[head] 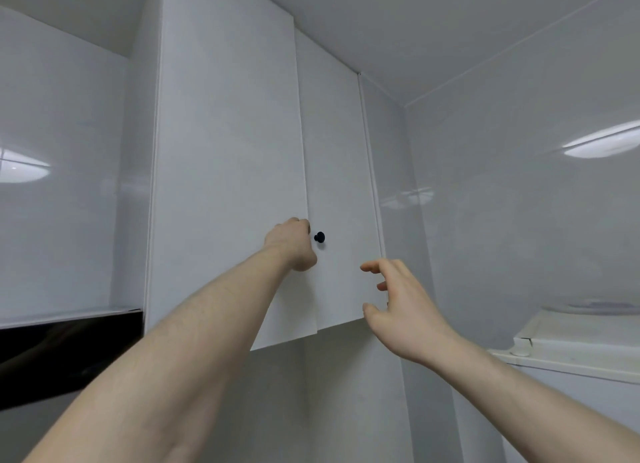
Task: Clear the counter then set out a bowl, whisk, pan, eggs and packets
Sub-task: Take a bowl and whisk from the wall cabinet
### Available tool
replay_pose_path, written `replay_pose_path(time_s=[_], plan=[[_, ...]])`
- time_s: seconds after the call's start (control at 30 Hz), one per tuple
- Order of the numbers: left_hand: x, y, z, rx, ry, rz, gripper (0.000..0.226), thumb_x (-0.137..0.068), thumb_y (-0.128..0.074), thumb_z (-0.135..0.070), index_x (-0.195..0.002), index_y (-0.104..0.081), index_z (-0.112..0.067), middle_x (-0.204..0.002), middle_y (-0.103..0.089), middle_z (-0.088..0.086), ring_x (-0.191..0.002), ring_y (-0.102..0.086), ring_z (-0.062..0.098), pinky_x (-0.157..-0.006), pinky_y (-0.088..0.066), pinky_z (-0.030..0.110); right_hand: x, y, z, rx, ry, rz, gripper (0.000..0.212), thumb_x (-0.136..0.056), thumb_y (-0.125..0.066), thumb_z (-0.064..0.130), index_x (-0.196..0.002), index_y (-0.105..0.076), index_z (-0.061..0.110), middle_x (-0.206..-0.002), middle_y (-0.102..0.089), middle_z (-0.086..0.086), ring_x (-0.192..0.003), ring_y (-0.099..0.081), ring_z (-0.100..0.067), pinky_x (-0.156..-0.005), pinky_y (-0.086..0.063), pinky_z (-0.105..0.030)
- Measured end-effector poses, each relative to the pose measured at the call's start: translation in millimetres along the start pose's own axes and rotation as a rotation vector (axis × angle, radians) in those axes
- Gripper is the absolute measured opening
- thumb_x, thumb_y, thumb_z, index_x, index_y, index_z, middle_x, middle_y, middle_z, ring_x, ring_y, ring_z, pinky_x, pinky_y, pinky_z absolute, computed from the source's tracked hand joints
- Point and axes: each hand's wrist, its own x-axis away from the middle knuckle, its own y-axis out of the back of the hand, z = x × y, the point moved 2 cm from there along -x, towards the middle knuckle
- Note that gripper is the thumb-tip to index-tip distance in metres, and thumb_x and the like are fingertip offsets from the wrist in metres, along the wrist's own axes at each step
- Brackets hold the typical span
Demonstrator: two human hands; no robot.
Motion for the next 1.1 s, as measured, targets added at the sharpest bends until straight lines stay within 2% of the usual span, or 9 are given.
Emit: replay_pose_path(time_s=[0.17,0.23,0.3,0.37,0.5,0.6,0.77,0.9,1.1], plan=[[26.7,19.2,-24.2,0.191,-0.033,-0.05,0.033,-0.077,-0.053,-0.021,-0.109,-0.054,-0.018,-0.112,-0.054,-0.001,-0.096,-0.056,0.024,-0.084,-0.051,0.036,-51.5,16.4,4.0,-0.067,0.035,-0.123,0.051,-0.09,-0.047,0.006,-0.135,-0.044,0.028,-0.14,-0.039,0.01,-0.112,-0.055,-0.016,-0.095,-0.052,-0.044],[42.8,25.2,-39.3,0.287,-0.017,-0.1,0.045,-0.067,-0.052,-0.027,-0.111,-0.054,-0.02,-0.11,-0.053,-0.004,-0.096,-0.056,0.022,-0.087,-0.052,0.038,-71.7,23.5,4.5,-0.112,0.022,-0.174,0.049,-0.091,-0.045,0.004,-0.134,-0.047,0.025,-0.14,-0.042,0.005,-0.115,-0.054,-0.019,-0.095,-0.051,-0.042],[55.2,27.8,-50.1,0.348,0.008,-0.172,0.044,-0.067,-0.054,-0.022,-0.11,-0.053,-0.022,-0.109,-0.053,-0.007,-0.095,-0.057,0.021,-0.086,-0.053,0.039,-86.1,25.7,6.0,-0.128,0.011,-0.182,0.047,-0.092,-0.046,0.004,-0.135,-0.047,0.022,-0.141,-0.043,0.002,-0.115,-0.054,-0.02,-0.09,-0.049,-0.037],[66.6,31.6,-62.5,0.369,0.039,-0.233,0.04,-0.068,-0.055,-0.017,-0.107,-0.052,-0.023,-0.107,-0.053,-0.008,-0.094,-0.057,0.019,-0.084,-0.054,0.039,-92.7,26.6,5.0,-0.143,0.002,-0.154,0.046,-0.093,-0.047,0.005,-0.137,-0.046,0.021,-0.142,-0.042,0.001,-0.118,-0.054,-0.022,-0.087,-0.047,-0.034],[89.2,48.7,-75.2,0.404,0.065,-0.296,0.035,-0.066,-0.056,-0.017,-0.1,-0.051,-0.025,-0.101,-0.053,-0.009,-0.087,-0.057,0.017,-0.079,-0.053,0.037,-91.0,16.0,1.5,-0.187,0.013,-0.112,0.043,-0.095,-0.046,0.008,-0.136,-0.045,0.021,-0.141,-0.043,-0.001,-0.119,-0.055,-0.025,-0.088,-0.052,-0.04],[110.6,66.5,-82.1,0.456,0.085,-0.331,0.027,-0.066,-0.057,-0.025,-0.093,-0.05,-0.028,-0.094,-0.055,-0.01,-0.08,-0.055,0.015,-0.071,-0.05,0.032,-82.6,8.5,-6.5,-0.196,-0.002,-0.065,0.047,-0.094,-0.046,0.007,-0.139,-0.043,0.02,-0.143,-0.041,-0.002,-0.118,-0.054,-0.025,-0.079,-0.044,-0.032],[151.2,102.3,-84.7,0.537,0.087,-0.457,0.017,-0.074,-0.062,-0.028,-0.088,-0.052,-0.023,-0.085,-0.059,-0.002,-0.07,-0.051,0.014,-0.065,-0.046,0.029,-69.6,4.1,-9.6,-0.186,0.024,-0.015,0.049,-0.096,-0.047,0.008,-0.142,-0.04,0.02,-0.145,-0.04,-0.004,-0.123,-0.05,-0.025,-0.086,-0.047,-0.035],[180.6,129.2,-73.4,0.496,0.126,-0.502,0.021,-0.081,-0.066,-0.027,-0.089,-0.048,-0.022,-0.08,-0.055,0.002,-0.065,-0.045,0.014,-0.062,-0.042,0.028,-60.0,-1.2,-7.5,-0.148,0.075,0.037,0.051,-0.096,-0.047,0.012,-0.145,-0.037,0.021,-0.146,-0.038,-0.002,-0.126,-0.048,-0.025,-0.097,-0.048,-0.039],[222.1,166.5,-45.0,0.393,0.19,-0.577,0.033,-0.081,-0.07,-0.023,-0.092,-0.04,-0.016,-0.074,-0.046,0.0,-0.062,-0.039,0.016,-0.061,-0.041,0.034,-45.5,-9.4,0.7,-0.083,0.099,0.11,0.052,-0.093,-0.047,0.009,-0.143,-0.038,0.022,-0.145,-0.038,0.001,-0.126,-0.045,-0.023,-0.096,-0.044,-0.036]])
